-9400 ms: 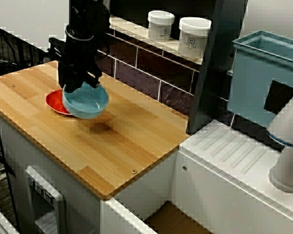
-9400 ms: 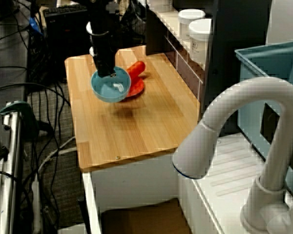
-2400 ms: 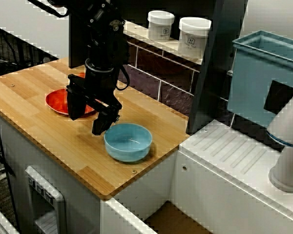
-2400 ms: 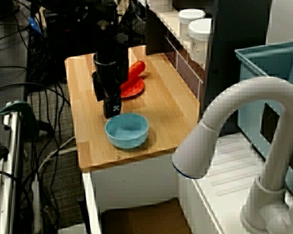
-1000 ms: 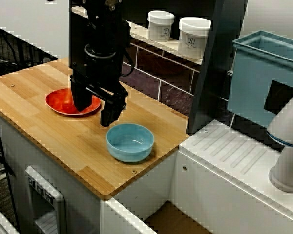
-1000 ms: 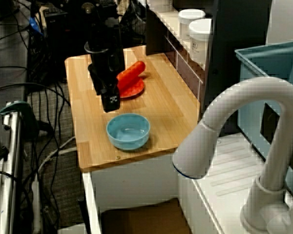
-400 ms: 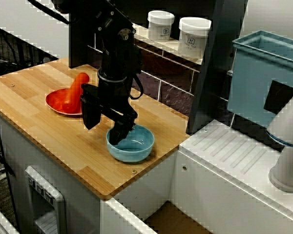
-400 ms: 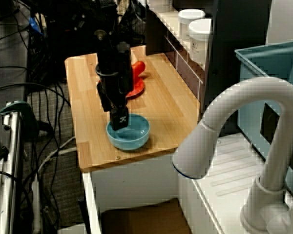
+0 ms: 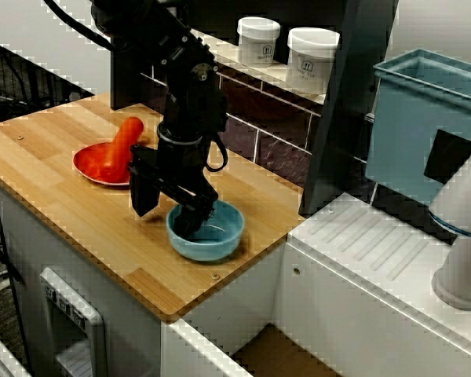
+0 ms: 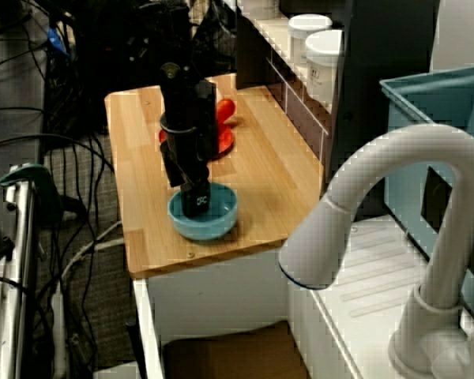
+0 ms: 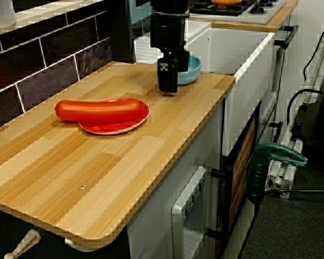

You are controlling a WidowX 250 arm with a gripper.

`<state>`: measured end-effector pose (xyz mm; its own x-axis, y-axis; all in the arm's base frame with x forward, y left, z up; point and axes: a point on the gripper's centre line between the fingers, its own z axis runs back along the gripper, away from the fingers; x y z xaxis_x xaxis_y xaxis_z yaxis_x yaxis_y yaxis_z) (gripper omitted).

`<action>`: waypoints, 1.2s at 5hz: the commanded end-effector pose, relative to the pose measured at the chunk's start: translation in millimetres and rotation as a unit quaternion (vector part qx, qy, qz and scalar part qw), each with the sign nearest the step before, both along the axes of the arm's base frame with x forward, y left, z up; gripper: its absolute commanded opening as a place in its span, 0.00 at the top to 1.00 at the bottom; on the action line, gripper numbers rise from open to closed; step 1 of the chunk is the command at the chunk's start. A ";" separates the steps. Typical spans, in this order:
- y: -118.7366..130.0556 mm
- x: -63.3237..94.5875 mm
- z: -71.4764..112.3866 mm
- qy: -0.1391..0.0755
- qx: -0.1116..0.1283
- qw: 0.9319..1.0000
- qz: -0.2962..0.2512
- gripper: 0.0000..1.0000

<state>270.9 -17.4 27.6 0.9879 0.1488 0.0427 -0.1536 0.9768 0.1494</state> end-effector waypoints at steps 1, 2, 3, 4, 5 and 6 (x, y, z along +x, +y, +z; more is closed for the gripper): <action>41.4 -0.5 13.8 -0.012 -0.001 1.000 0.016 0.00; 56.7 -5.3 20.4 -0.015 0.000 1.000 0.018 0.00; 72.8 -7.7 26.6 -0.012 0.000 1.000 0.020 0.00; 85.9 -9.5 33.8 -0.007 -0.003 1.000 0.025 0.00; 96.7 -9.3 37.7 -0.013 0.000 1.000 0.026 0.00; 110.1 -7.8 33.4 -0.008 0.002 0.999 0.034 0.00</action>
